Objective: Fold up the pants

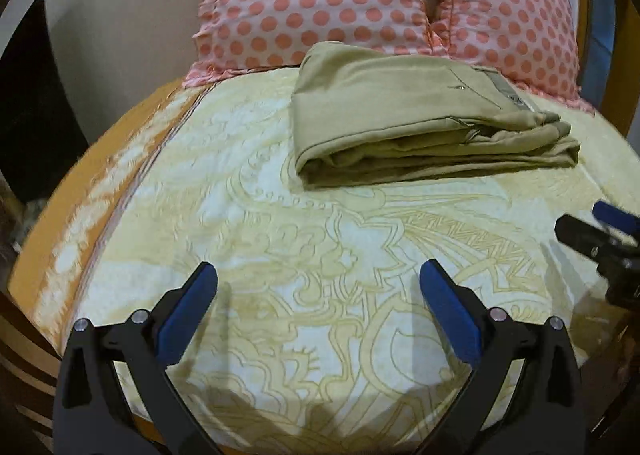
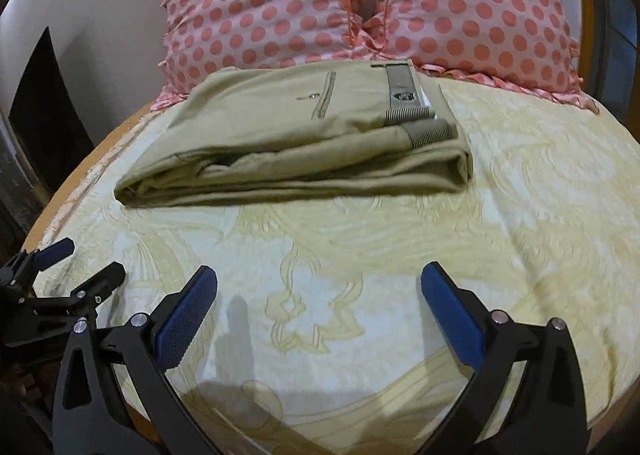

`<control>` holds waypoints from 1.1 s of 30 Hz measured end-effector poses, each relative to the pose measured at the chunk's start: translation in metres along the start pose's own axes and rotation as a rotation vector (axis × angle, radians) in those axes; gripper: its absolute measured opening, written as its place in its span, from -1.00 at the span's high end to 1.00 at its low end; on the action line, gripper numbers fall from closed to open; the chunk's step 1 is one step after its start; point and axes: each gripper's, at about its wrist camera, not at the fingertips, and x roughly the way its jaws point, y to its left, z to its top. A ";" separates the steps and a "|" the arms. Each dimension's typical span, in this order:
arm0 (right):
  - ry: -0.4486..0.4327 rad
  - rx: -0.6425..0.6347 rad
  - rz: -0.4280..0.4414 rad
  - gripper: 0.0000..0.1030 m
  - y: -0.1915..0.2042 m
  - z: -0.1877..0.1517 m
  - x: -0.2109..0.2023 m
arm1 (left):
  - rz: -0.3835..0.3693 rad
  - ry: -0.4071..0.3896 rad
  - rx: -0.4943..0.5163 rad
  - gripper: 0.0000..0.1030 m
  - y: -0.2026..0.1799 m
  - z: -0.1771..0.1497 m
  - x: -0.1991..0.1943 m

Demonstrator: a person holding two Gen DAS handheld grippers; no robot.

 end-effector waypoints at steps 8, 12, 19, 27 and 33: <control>-0.032 -0.039 -0.081 -0.97 0.011 -0.012 -0.001 | -0.033 -0.052 -0.028 -0.97 0.004 -0.007 0.001; -0.036 -0.061 -0.102 -0.97 0.013 -0.012 0.000 | -0.034 -0.056 -0.029 -0.97 0.004 -0.007 0.001; -0.032 -0.059 -0.104 -0.97 0.011 -0.012 0.000 | -0.035 -0.058 -0.028 -0.97 0.004 -0.008 0.001; -0.032 -0.058 -0.104 -0.97 0.012 -0.012 0.000 | -0.035 -0.059 -0.028 -0.97 0.003 -0.007 0.001; -0.032 -0.058 -0.104 -0.97 0.011 -0.012 0.000 | -0.034 -0.062 -0.028 -0.97 0.003 -0.008 0.000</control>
